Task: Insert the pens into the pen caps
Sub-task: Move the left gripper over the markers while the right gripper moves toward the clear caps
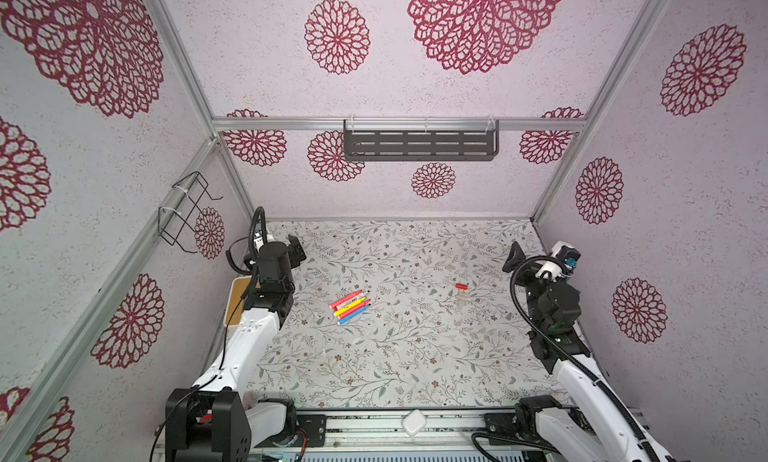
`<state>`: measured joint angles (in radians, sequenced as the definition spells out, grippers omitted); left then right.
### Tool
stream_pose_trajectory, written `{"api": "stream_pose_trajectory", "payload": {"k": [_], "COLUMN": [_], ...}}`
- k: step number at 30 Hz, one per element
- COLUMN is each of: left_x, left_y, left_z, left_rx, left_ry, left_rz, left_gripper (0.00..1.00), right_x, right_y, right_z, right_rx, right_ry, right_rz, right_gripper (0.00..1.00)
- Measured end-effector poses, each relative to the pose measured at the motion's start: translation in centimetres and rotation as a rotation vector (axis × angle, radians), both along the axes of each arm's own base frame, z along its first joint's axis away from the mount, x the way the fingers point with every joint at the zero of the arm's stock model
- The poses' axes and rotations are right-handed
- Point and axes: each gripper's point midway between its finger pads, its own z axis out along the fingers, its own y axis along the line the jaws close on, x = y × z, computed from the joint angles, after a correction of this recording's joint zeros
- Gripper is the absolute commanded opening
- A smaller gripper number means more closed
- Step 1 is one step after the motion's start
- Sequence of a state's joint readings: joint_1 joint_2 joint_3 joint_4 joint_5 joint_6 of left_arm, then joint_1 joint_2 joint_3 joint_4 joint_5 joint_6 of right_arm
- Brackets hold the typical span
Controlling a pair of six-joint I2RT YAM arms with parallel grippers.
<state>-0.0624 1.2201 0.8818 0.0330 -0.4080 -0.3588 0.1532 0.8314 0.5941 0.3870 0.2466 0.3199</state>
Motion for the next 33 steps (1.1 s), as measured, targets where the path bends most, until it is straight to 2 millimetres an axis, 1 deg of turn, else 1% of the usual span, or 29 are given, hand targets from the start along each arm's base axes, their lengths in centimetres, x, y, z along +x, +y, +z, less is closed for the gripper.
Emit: {"api": "stream_pose_trajectory", "payload": {"k": [2,4,6,8,9,12,16,19,23,28,33], "left_x": [0.0,-0.4,-1.1,-2.0,-2.6,-4.2,-6.6,-8.1,-8.8,-8.9,-8.9], "left_y": [-1.2,-2.8,-4.9,-7.5,-9.1,-13.0,-17.1,-18.6,-19.1,-19.6,-19.8], "left_z": [-0.8,-2.3,-3.9,-5.4,-6.2,-7.8,-10.4,-12.5,-14.6,-16.4,-17.3], "left_rx": [-0.054,-0.098,-0.119,-0.124,-0.125,-0.127,-0.152,-0.167,-0.179,-0.181,-0.172], "left_ry": [0.049,0.108,0.174,0.238,0.272,0.343,0.418,0.475,0.534,0.585,0.610], "left_rz": [-0.058,-0.119,-0.178,-0.248,-0.291,-0.401,-0.525,-0.578,-0.589,-0.599,-0.604], "left_gripper": [0.98,0.98,0.99,1.00,0.98,0.93,0.86,0.85,0.82,0.79,0.70], "right_x": [-0.1,-0.4,-0.7,-1.0,-1.1,-1.5,-1.9,-1.9,-2.0,-1.4,-0.4], "right_y": [0.9,1.9,3.3,4.5,5.2,7.4,9.5,10.5,11.0,10.2,8.5], "right_z": [-1.1,-2.7,-4.4,-5.6,-6.2,-7.3,-8.4,-9.2,-10.2,-12.0,-14.5], "right_rx": [0.034,0.061,0.082,0.097,0.102,0.113,0.114,0.109,0.088,0.060,0.046], "right_ry": [0.059,0.127,0.199,0.253,0.284,0.346,0.407,0.460,0.531,0.661,0.802], "right_rz": [0.056,0.114,0.191,0.260,0.299,0.422,0.538,0.581,0.586,0.512,0.384], "right_gripper": [0.99,0.99,0.99,0.99,0.99,0.99,0.99,0.99,0.99,0.99,0.99]}}
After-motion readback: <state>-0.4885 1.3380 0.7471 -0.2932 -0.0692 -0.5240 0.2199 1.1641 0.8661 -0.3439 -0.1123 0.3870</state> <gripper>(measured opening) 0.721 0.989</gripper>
